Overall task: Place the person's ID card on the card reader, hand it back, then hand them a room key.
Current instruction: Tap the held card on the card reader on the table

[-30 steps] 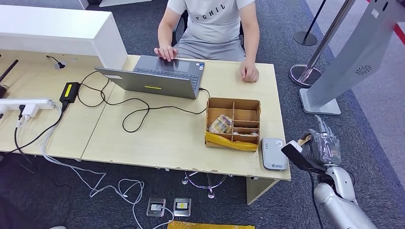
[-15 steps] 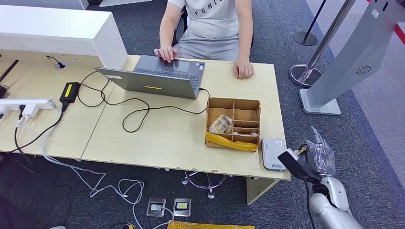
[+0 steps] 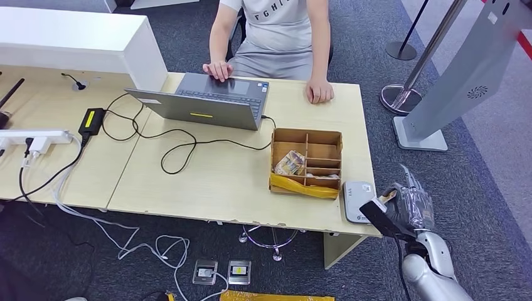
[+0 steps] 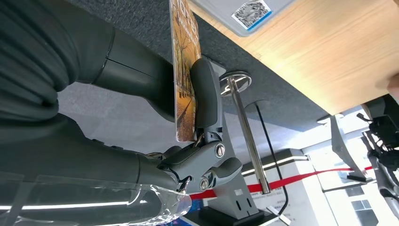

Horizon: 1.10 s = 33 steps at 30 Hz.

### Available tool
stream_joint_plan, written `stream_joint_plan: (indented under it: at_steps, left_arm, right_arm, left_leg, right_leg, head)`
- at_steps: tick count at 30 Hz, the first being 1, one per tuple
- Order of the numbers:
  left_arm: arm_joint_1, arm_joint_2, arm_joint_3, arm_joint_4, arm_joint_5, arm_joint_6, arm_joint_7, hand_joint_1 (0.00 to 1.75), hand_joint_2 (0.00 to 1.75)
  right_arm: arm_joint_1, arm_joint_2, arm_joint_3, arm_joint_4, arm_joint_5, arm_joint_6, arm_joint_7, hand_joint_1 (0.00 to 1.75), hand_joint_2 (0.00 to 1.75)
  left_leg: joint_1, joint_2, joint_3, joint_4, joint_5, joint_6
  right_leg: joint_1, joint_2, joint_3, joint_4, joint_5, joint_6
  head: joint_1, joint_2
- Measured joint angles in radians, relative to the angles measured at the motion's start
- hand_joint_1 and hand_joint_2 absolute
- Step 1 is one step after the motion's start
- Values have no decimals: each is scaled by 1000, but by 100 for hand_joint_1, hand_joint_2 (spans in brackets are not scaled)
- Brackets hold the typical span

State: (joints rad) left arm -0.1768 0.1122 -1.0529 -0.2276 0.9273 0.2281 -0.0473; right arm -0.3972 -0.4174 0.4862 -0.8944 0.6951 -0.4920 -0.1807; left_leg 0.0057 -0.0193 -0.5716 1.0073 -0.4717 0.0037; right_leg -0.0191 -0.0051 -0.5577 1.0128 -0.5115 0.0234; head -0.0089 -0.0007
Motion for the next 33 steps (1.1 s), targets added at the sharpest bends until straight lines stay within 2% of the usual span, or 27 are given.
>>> stream_joint_plan:
  at_steps: [16,33]
  left_arm:
    - [0,-2,-1,0,-15,-9,2,0,0]
    - [0,-2,-2,0,3,-7,10,0,0]
  right_arm:
    - [6,7,30,-72,15,41,53,175,175]
    - [31,13,56,-71,-59,28,34,175,175]
  left_leg:
    - [0,0,0,0,0,0]
    - [0,2,1,0,0,0]
  right_leg:
    - [0,0,0,0,0,0]
    - [0,1,0,0,0,0]
  head:
    - [0,0]
    - [0,0]
